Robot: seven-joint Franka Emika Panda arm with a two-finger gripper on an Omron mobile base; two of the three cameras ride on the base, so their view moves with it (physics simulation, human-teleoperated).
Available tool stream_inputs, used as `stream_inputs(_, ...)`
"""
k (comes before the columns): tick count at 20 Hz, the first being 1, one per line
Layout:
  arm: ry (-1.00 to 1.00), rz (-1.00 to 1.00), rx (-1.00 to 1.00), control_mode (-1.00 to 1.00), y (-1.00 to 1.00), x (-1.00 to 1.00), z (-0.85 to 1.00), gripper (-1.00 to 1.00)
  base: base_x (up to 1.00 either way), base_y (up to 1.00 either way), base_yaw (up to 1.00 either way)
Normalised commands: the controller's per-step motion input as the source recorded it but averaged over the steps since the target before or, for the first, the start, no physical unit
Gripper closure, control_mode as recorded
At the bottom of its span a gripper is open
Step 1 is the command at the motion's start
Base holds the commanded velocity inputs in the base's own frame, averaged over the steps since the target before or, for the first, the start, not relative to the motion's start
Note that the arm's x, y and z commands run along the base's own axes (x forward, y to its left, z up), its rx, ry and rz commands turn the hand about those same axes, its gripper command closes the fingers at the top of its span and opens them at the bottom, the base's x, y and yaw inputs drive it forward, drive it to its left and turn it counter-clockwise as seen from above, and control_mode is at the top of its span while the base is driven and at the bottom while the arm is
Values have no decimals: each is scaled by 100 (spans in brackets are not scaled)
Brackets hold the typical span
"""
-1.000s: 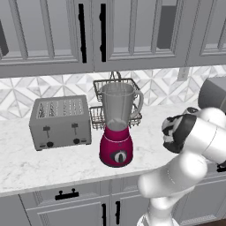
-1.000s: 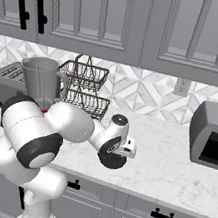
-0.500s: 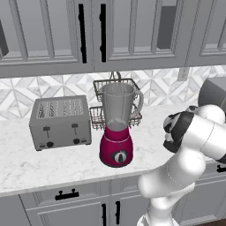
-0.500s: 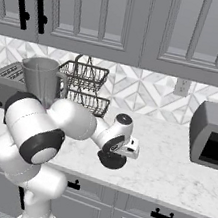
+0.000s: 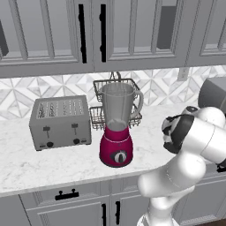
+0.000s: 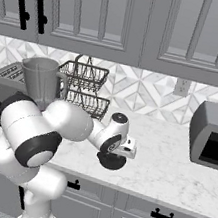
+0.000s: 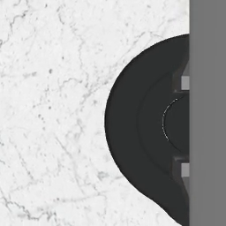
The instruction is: Close the lid blender by securely placing the lid on top.
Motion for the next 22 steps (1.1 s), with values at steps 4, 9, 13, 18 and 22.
stream_inputs(4, 0, -6, -3, -100, 38, -26, -39, 100, 0, 0, 0)
stream_inputs(9, 0, -1, 0, -100, 8, 0, -6, 100, 0, 0, 0)
stream_inputs(13, 0, 0, 0, -100, -1, -1, -1, 100, 0, 0, 0)
stream_inputs(18, -4, 0, 1, -100, 0, -24, 17, 100, 0, 0, 0)
stream_inputs(22, -9, 2, 6, -100, 0, -34, 69, 100, 0, 0, 0)
